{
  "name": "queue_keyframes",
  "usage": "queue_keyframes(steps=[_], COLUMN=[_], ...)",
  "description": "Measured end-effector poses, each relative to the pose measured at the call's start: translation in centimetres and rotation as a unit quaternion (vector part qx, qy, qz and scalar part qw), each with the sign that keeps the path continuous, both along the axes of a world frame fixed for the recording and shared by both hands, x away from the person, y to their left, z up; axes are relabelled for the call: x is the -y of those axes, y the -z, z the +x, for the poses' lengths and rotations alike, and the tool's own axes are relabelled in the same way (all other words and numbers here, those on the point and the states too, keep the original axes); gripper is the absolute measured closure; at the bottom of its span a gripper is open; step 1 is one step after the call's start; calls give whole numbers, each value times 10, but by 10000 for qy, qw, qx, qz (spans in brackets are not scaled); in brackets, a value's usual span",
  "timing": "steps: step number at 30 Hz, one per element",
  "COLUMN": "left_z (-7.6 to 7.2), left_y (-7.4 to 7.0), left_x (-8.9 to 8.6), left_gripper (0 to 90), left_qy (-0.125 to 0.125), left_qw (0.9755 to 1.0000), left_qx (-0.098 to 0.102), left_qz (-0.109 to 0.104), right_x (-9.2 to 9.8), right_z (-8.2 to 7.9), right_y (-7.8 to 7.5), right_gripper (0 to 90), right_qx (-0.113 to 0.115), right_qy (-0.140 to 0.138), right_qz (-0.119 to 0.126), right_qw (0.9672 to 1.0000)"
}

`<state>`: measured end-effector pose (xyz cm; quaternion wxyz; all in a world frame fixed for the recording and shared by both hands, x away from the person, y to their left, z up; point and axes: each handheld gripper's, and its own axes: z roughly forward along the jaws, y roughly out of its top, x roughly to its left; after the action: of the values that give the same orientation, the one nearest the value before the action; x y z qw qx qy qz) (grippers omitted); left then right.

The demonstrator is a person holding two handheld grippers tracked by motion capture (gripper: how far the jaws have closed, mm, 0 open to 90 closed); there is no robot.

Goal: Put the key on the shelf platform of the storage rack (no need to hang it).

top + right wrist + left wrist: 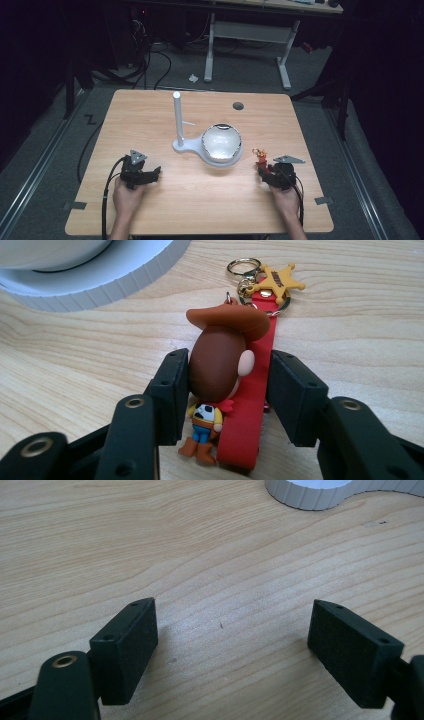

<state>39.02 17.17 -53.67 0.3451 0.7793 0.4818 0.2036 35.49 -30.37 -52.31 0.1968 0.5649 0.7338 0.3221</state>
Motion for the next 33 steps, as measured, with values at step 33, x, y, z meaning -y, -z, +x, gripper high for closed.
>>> queue_keyframes(steps=[33], left_z=[0], left_y=[0], left_x=[0], left_gripper=[206], left_qy=[0], left_qw=[10000], left_qx=[0], left_qz=[-1], right_x=[2], right_z=[-13], right_y=[-35], right_gripper=[641], right_qx=[717], right_qy=[-454], right_qz=[-212], right_qw=[9962])
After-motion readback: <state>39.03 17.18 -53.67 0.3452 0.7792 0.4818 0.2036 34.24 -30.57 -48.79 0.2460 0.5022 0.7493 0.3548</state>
